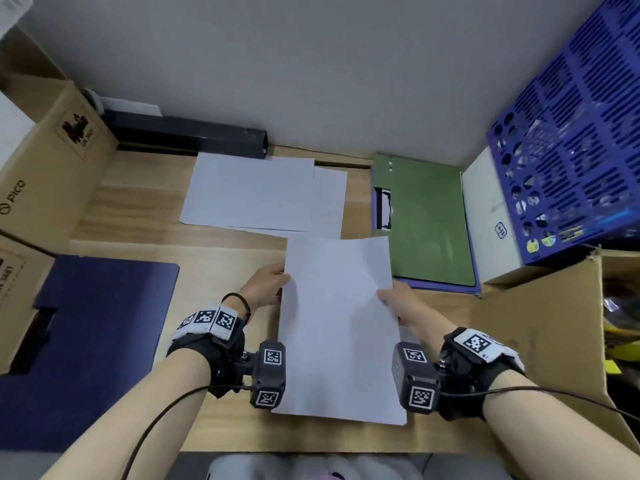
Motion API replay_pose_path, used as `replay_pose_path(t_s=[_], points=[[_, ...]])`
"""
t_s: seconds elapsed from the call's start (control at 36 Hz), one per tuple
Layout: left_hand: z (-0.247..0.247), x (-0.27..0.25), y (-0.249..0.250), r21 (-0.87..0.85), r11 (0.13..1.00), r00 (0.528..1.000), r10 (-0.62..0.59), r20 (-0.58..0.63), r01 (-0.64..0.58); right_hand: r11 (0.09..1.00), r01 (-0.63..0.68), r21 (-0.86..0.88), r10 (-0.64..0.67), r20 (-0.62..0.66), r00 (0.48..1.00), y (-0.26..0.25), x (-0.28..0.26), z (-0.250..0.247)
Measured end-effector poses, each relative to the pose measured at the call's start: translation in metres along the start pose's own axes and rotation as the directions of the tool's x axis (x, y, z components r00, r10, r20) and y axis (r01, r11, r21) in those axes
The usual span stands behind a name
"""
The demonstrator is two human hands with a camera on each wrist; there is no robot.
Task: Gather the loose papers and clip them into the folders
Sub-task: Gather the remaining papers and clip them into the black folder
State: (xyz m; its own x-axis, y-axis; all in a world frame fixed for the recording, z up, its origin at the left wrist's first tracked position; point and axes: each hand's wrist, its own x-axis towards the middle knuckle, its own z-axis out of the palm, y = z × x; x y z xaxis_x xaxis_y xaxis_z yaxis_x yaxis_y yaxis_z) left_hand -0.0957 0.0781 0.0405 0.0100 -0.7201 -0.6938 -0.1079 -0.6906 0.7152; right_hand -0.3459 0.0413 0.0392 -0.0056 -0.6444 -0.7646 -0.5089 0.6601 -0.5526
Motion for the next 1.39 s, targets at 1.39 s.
replay_pose_path(t_s=[1.39], points=[[-0.045, 0.045, -0.022, 0.181, 0.981, 0.984, 0.103, -0.147, -0.075, 0.961, -0.078, 0.266, 0.081, 0.001, 0.997, -0.034, 0.03, 0.053]])
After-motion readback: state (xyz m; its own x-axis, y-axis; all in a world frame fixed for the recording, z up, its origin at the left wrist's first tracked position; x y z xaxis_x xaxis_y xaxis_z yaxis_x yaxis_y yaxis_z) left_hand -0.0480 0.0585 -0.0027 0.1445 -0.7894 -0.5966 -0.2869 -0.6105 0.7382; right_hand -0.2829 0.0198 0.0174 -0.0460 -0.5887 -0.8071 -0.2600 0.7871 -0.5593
